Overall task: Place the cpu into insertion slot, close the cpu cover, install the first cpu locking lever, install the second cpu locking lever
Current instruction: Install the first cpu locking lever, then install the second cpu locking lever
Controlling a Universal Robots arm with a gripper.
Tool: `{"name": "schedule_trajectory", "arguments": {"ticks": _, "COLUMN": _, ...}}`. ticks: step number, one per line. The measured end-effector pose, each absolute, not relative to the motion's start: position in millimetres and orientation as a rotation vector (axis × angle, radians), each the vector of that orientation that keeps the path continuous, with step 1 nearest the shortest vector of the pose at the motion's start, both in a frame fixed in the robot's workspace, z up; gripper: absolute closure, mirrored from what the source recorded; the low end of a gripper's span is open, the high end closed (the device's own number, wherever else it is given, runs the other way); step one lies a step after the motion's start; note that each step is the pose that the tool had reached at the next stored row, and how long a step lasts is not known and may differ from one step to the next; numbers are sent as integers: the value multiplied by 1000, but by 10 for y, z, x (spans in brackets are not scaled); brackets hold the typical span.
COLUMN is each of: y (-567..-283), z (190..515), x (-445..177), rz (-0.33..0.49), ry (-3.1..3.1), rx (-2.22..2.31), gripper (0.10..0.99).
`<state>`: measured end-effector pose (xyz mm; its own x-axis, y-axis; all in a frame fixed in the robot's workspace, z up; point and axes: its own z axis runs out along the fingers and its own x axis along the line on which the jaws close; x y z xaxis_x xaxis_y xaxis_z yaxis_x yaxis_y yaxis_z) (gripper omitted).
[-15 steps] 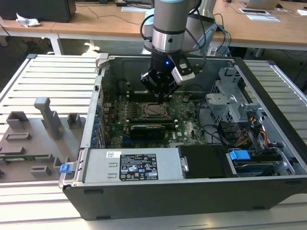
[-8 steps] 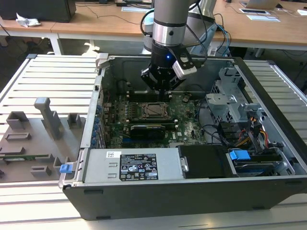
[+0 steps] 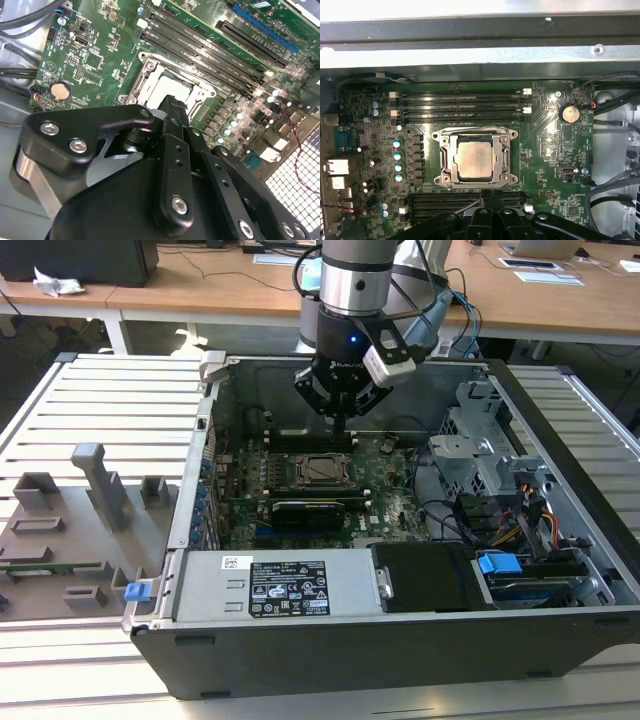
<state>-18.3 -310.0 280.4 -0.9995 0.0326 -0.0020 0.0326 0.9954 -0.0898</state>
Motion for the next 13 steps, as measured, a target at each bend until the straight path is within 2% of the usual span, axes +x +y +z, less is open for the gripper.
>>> {"name": "schedule_trajectory", "arguments": {"ticks": 13, "y": -3113, "z": 2806, "x": -183, "rz": -142, "ry": 3137, "rx": 51, "gripper": 980}}
